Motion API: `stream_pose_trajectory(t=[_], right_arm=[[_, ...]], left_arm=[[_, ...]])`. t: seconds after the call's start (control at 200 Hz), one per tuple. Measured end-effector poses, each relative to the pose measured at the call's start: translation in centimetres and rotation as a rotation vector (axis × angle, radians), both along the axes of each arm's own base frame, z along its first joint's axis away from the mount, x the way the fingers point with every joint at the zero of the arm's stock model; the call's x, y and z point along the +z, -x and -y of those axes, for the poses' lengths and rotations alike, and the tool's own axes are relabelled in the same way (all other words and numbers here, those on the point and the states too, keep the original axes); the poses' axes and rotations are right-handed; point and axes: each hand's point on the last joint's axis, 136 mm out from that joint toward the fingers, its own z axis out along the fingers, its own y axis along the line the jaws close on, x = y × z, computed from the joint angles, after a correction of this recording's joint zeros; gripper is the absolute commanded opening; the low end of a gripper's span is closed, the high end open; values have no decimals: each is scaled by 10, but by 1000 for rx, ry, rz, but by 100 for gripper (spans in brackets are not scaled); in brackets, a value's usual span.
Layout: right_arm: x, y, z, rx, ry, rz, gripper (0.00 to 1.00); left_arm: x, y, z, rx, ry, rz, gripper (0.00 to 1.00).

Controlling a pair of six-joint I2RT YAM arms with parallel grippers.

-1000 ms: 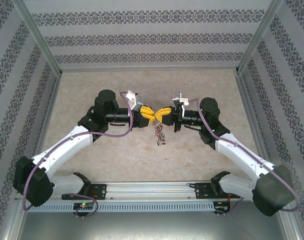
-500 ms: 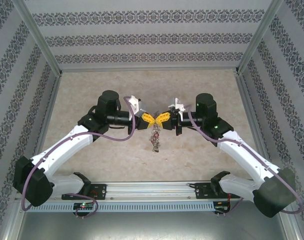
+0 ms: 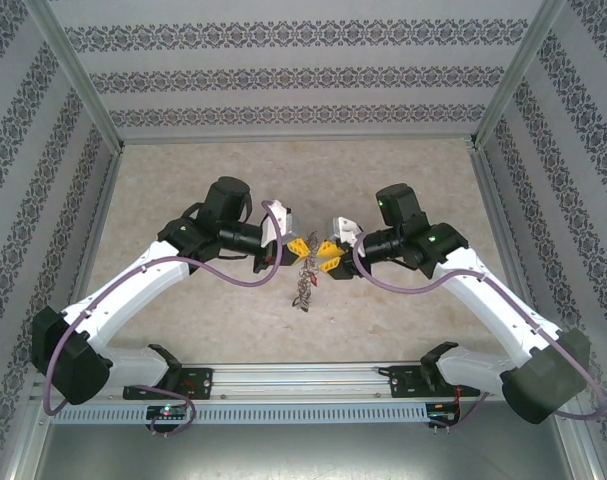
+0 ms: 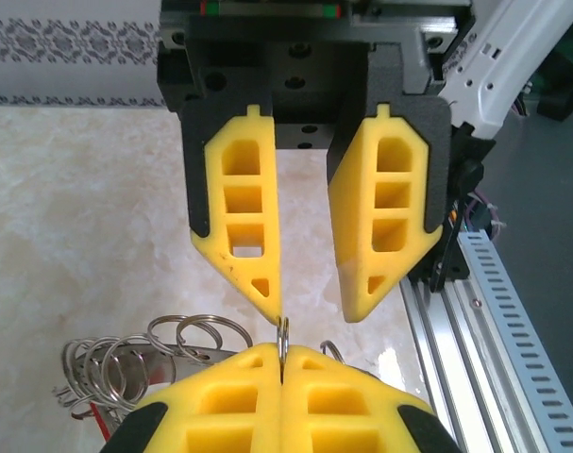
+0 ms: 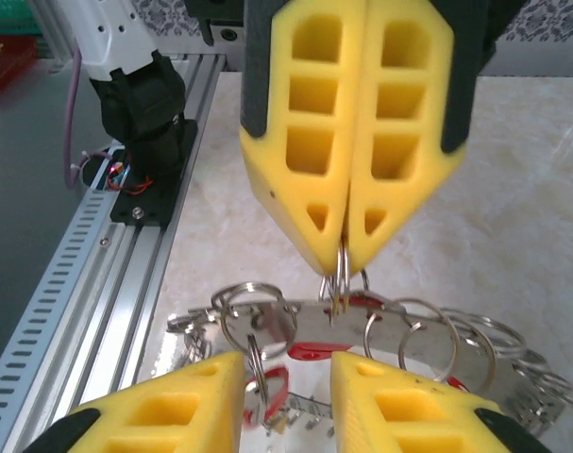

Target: Put the keys on the keyring

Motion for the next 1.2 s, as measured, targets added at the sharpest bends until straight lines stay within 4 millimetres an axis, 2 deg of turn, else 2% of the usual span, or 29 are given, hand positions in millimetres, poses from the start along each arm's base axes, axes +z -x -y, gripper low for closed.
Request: stream_pose_trajectory(t=[0.17,0.405,0.46,0.565,0.65,0.744,0.789,0.849,1.044,1.199], right_arm=[[-2,0,-1,3,26,28,32],[-4,2,-10,30,42,36,30],[-6,1,-10,30,50,34,25],[-8,-3,-11,22,63,42,1],[-9,-4,-10,10,75,32,0],[-9,-5,-11,4,75,25,0],[-7,-7,-11,-6,67,22,0],[-3,-10,-12,-27,45,2,0],[26,-12,-16,-47,-95,-44,0],[45,-13,-16,-48,-182,-61,0]], left_arm=[[-9,6,4,-28,-29,-4,0],[-12,7,6,-39,-50,-4,0],[-13,7,5,-40,-53,-9,0],[-16,8,6,-44,-61,-24,0],[-17,8,5,-44,-66,-30,0],[-17,8,5,-44,-64,-28,22],[-15,9,5,-44,-56,-39,28],[-11,9,3,-38,-36,-30,31],[10,5,-16,24,55,20,33],[20,4,-21,43,87,62,33]])
